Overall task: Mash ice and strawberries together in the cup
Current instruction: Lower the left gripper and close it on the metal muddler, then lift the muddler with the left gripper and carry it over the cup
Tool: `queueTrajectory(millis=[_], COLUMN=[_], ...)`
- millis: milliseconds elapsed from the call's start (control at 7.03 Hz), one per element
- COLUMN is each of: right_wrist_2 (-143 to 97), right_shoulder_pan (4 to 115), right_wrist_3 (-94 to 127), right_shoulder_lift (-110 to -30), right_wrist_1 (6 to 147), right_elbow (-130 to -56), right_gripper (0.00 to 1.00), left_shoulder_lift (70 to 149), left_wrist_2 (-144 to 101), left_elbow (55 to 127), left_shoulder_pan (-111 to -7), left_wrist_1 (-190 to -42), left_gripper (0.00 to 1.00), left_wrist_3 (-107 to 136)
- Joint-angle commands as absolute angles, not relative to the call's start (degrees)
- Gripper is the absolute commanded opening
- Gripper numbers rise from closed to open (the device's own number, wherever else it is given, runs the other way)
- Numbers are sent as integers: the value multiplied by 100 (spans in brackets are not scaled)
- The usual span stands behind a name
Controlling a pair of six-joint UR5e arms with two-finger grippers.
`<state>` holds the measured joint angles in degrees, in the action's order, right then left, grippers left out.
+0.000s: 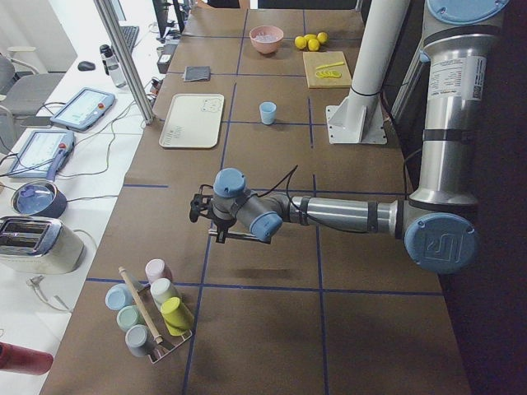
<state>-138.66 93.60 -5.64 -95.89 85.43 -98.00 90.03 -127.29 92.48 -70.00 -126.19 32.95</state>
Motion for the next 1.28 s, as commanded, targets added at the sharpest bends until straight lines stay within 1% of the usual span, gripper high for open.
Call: queueTrajectory(millis=[0,142,285,427,711,854,1138], right_wrist_2=[-13869,-13878,-13869,-13869,-13895,-13887,-13895], right_shoulder_pan=[9360,9360,9360,9360,9360,9360,9352], right_wrist_3=[-571,-563,-580,-571,-563,-563,-554], right_shoulder_lift=[-9571,-9528,-9510,-9510,-9510,-9501,-9431], right_wrist_1=[8534,8543,8543,8543,8543,8543,8552], right_elbow=[-9870,-9879,-9853,-9861,-9879,-9853,-9826], right_gripper=[99,99,99,99,99,99,99], left_shoulder_lift=[9104,9445,9527,9710,10359,10536,10599], left_wrist_2=[-12273,-11721,-11263,-10946,-10811,-10375,-10318], left_elbow=[10288,10544,10799,10967,11231,11337,11294], left_shoulder_pan=[-7172,-7120,-6823,-6699,-6251,-5953,-5610], left_wrist_1=[-12568,-12490,-12541,-12707,-12893,-13442,-14339], left_gripper=[0,0,0,0,0,0,0], left_wrist_3=[2409,2469,2853,3805,4802,5643,5731])
